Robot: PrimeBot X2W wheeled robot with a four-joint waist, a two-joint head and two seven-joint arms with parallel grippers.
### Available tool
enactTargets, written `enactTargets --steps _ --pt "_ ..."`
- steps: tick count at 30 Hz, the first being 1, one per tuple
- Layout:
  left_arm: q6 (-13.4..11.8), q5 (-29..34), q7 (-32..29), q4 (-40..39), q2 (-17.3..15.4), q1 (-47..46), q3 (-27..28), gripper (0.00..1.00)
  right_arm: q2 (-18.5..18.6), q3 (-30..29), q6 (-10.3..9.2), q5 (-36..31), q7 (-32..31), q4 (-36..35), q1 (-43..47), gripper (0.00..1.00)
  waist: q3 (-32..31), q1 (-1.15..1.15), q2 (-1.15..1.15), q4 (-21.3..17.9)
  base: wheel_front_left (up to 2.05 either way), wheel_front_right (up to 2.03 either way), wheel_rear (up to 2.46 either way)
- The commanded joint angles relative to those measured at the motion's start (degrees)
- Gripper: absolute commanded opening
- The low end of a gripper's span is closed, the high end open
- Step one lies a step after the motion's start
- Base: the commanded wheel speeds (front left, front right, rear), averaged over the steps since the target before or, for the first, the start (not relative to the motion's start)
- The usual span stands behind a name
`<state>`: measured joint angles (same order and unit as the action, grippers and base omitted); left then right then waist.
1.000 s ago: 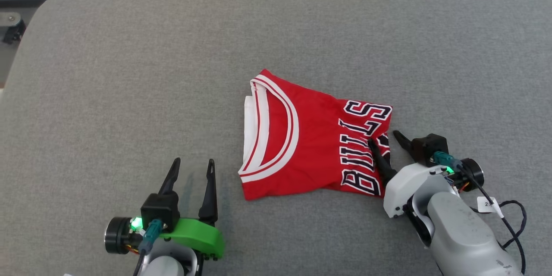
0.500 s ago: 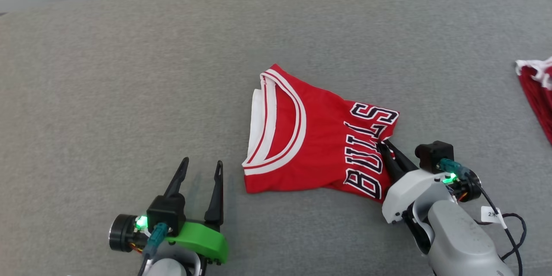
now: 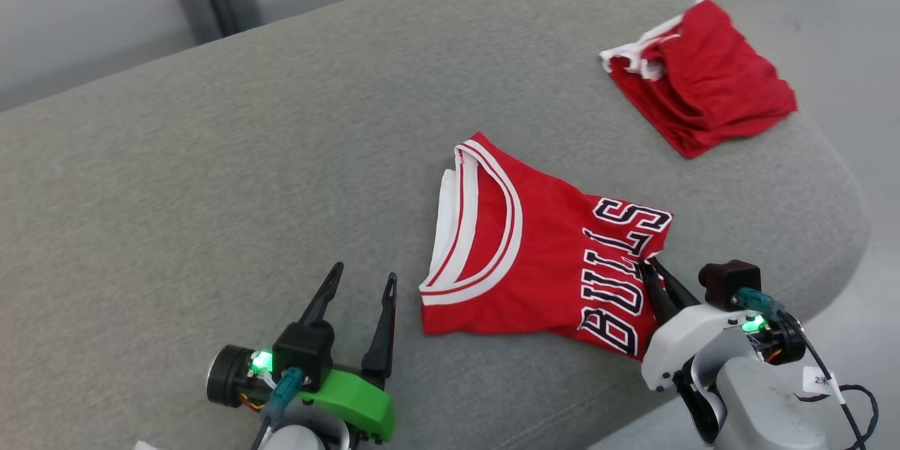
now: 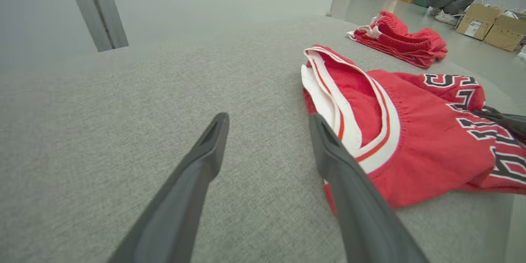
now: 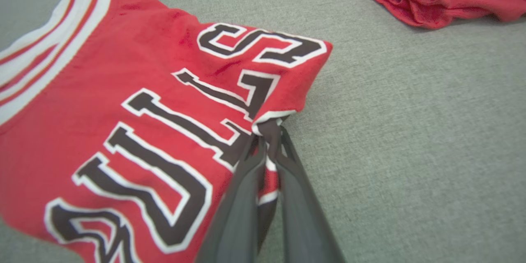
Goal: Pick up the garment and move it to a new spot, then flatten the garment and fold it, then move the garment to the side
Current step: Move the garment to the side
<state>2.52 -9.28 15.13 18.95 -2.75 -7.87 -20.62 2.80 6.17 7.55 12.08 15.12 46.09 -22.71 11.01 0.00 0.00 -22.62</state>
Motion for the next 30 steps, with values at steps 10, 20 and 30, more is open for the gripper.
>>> enactTargets --steps 10,20,30 --pt "0.2 1.5 0.0 0.3 -0.4 -1.6 1.5 1.00 0.2 1.8 -0.13 -4.4 0.0 -0.6 -4.6 0.00 2.2 0.00 0.00 -8.0 0.00 0.00 0.00" --pt "2.6 5.1 0.0 -0.6 -0.9 -6.1 3.9 1.00 6.5 1.1 -0.13 -11.4 -2.8 6.0 -25.4 0.00 11.1 0.00 0.00 0.0 0.00 0.00 0.00" --pt "3.8 6.4 0.0 -1.1 -1.2 -9.7 4.8 1.00 19.8 -11.1 -0.13 -21.5 -6.6 12.4 -38.3 0.00 17.0 0.00 0.00 7.7 0.00 0.00 0.00"
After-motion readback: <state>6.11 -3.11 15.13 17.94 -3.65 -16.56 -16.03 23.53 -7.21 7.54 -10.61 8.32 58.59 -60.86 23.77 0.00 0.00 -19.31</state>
